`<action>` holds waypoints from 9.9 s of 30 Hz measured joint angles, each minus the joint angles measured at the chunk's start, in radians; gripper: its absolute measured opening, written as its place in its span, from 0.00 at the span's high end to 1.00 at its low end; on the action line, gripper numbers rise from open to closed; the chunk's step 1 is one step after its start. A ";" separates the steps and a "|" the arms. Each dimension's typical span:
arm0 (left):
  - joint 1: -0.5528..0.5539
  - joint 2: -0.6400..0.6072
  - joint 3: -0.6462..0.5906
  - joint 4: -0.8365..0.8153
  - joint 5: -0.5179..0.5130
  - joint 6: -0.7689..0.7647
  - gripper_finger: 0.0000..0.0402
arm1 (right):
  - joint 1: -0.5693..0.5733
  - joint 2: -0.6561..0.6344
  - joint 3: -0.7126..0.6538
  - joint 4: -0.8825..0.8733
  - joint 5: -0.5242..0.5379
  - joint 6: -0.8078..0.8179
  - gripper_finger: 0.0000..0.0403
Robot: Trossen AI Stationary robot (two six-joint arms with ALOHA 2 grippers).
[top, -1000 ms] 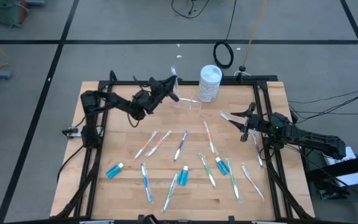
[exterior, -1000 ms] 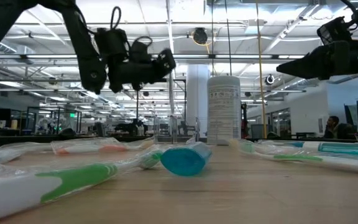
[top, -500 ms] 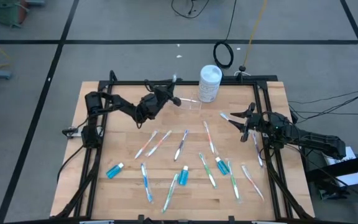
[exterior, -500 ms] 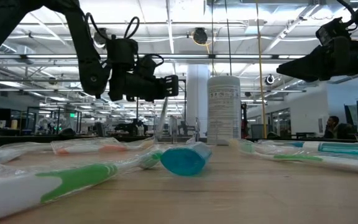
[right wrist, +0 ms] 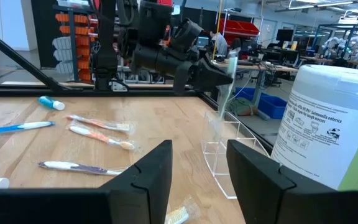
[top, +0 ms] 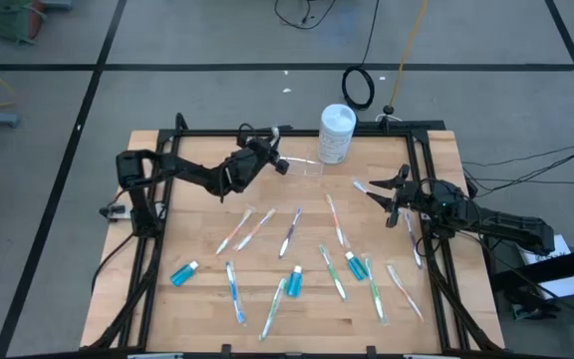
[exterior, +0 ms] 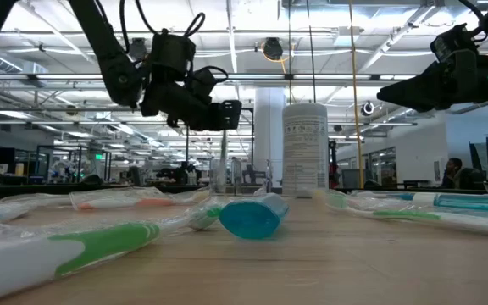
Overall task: Pick & Place toothbrushing station
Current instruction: Put the green toothbrush into the transparent organizer, then put the blue mouthwash into the transparent organizer
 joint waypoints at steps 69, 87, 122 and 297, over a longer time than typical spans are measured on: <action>-0.880 -0.435 -0.016 -1.897 0.733 -1.195 0.63 | 0.000 0.000 0.000 0.004 0.001 -0.083 0.64; -0.902 -0.281 -0.052 -1.862 0.792 -1.241 0.57 | 0.000 0.000 0.000 0.004 0.001 -0.080 0.64; -0.496 -0.502 0.144 -1.328 0.221 -0.337 0.75 | 0.000 0.000 0.000 0.001 0.000 -0.001 0.64; 0.088 0.259 0.737 -1.228 0.484 -0.026 0.65 | 0.000 0.000 0.000 -0.026 0.001 0.018 0.64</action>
